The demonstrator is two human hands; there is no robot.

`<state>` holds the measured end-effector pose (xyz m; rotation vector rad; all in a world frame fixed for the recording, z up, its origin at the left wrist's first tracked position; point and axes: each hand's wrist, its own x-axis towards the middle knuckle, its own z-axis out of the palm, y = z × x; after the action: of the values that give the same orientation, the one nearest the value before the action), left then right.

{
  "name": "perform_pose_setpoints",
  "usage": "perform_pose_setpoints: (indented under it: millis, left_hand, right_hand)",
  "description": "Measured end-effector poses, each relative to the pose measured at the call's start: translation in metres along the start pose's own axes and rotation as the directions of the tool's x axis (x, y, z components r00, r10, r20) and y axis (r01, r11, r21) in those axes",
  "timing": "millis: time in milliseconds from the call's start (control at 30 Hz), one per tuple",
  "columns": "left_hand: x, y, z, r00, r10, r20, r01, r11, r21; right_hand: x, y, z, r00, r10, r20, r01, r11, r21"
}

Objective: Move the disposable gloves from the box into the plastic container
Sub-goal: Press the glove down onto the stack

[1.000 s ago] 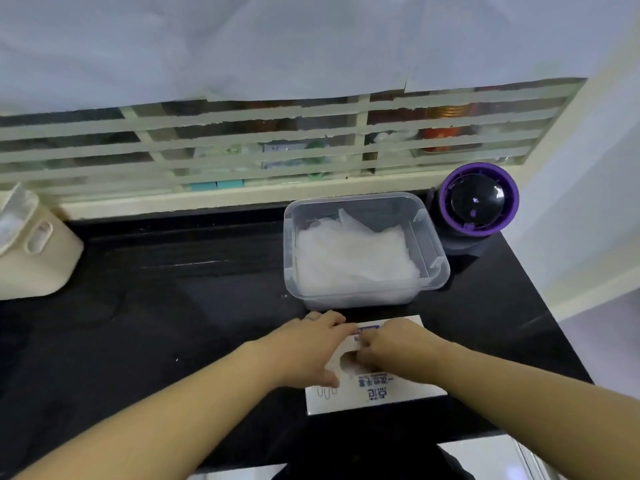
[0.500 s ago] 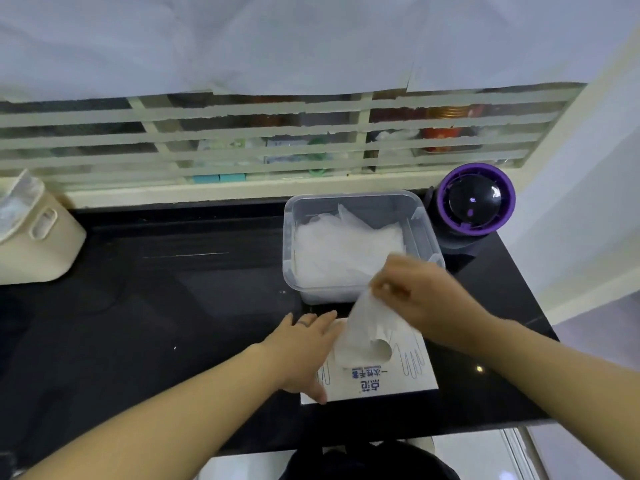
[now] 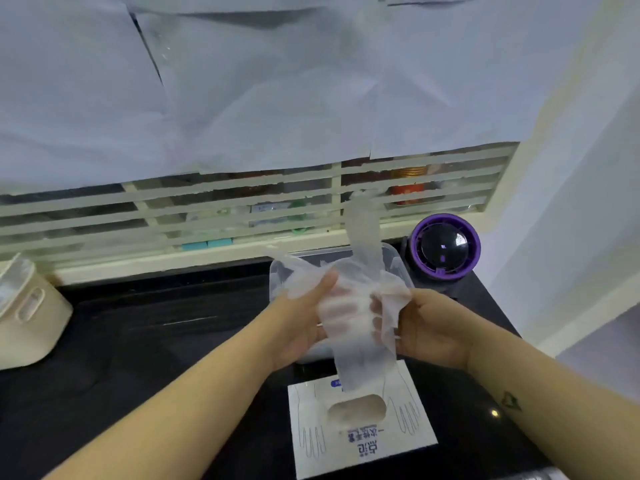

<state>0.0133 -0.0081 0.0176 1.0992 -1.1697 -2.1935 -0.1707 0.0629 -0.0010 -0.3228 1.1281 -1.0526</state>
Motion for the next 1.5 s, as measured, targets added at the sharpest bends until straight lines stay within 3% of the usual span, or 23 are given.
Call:
perform_pose_setpoints:
  millis: [100, 200, 333, 400, 467, 533, 667, 800, 1100, 1200, 1267, 1333, 1400, 1467, 1500]
  left_hand:
    - [0.006, 0.013, 0.005, 0.998, 0.018, -0.065, -0.021, 0.999, -0.047]
    - [0.007, 0.023, 0.003, 0.999, -0.008, -0.036, 0.006, 0.999, -0.043]
    - [0.010, 0.031, -0.004, 0.997, -0.058, -0.057, 0.053, 0.995, -0.083]
    - [0.014, 0.030, -0.005, 0.991, -0.108, -0.078, 0.099, 0.988, -0.117]
    - [0.016, 0.029, -0.006, 0.979, -0.183, -0.090, 0.164, 0.968, -0.187]
    - [0.019, 0.027, -0.008, 0.966, -0.251, -0.068, 0.228, 0.943, -0.241]
    - [0.026, 0.023, -0.017, 0.954, -0.296, -0.041, 0.271, 0.915, -0.299]
    - [0.027, 0.017, -0.021, 0.954, -0.293, -0.064, 0.251, 0.896, -0.367]
    - [0.023, 0.020, -0.040, 0.959, -0.278, -0.055, 0.222, 0.857, -0.466]
    - [0.025, 0.021, -0.049, 0.962, -0.249, -0.111, 0.174, 0.876, -0.450]
    - [0.026, 0.026, -0.057, 0.957, -0.200, -0.210, 0.109, 0.919, -0.378]
    - [0.027, 0.031, -0.065, 0.963, -0.138, -0.232, 0.072, 0.960, -0.269]
    - [0.027, 0.036, -0.064, 0.983, -0.118, -0.139, 0.096, 0.983, -0.157]
    - [0.024, 0.041, -0.056, 0.991, -0.136, 0.015, 0.137, 0.982, -0.129]
    - [0.023, 0.042, -0.051, 0.988, -0.130, 0.083, 0.142, 0.978, -0.153]
  right_hand:
    - [0.006, 0.007, 0.003, 0.999, 0.021, -0.025, -0.020, 0.998, 0.059]
    - [0.009, 0.002, 0.000, 0.999, -0.003, -0.041, 0.006, 0.997, 0.077]
    - [0.006, -0.004, 0.005, 0.989, -0.140, -0.051, 0.125, 0.964, -0.233]
    - [0.011, 0.001, 0.010, 0.975, -0.185, -0.124, 0.123, 0.912, -0.392]
    - [0.015, 0.004, 0.016, 0.952, -0.230, -0.201, 0.126, 0.895, -0.428]
    - [0.019, 0.005, 0.016, 0.937, -0.224, -0.270, 0.113, 0.921, -0.372]
    - [0.026, 0.004, 0.010, 0.927, -0.098, -0.362, 0.100, 0.995, -0.013]
    - [0.029, 0.001, 0.010, 0.921, -0.013, -0.389, 0.060, 0.992, 0.109]
    - [0.031, -0.015, 0.033, 0.982, 0.048, -0.181, -0.048, 0.999, 0.002]
    - [0.033, -0.032, 0.036, 0.988, -0.064, -0.138, 0.061, 0.998, -0.024]
    - [0.033, -0.051, 0.037, 0.967, -0.188, -0.171, 0.157, 0.971, -0.181]
    - [0.032, -0.073, 0.040, 0.890, -0.375, -0.261, 0.215, 0.848, -0.484]
    - [0.026, -0.093, 0.044, 0.763, -0.614, -0.202, 0.268, 0.585, -0.765]
    - [0.012, -0.100, 0.053, 0.640, -0.744, 0.194, 0.426, 0.133, -0.895]
    - [0.004, -0.098, 0.059, 0.619, -0.682, 0.390, 0.469, -0.078, -0.880]
